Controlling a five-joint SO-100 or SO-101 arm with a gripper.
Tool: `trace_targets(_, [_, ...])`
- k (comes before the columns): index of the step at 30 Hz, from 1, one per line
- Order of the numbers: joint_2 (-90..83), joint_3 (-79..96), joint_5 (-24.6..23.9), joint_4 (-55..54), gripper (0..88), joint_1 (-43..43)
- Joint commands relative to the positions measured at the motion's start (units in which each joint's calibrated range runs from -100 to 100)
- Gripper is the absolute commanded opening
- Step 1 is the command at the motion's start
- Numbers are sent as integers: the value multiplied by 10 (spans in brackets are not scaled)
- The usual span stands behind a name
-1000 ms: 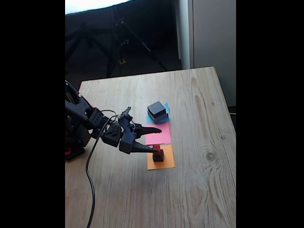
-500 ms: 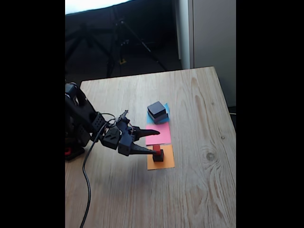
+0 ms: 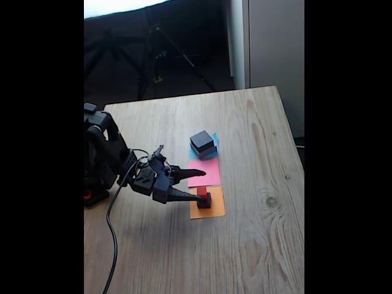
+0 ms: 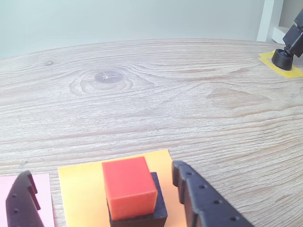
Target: Tower of hanoi
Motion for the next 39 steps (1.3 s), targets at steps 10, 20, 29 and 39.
trace_targets(10, [60,-34,9,-71,341,-1])
trace_targets(20, [86,-35,9,-89,304,-3])
trace_targets(29, [92,-37,9,-89,236,-5])
trace_targets(39, [90,-37,9,-88,170,-7])
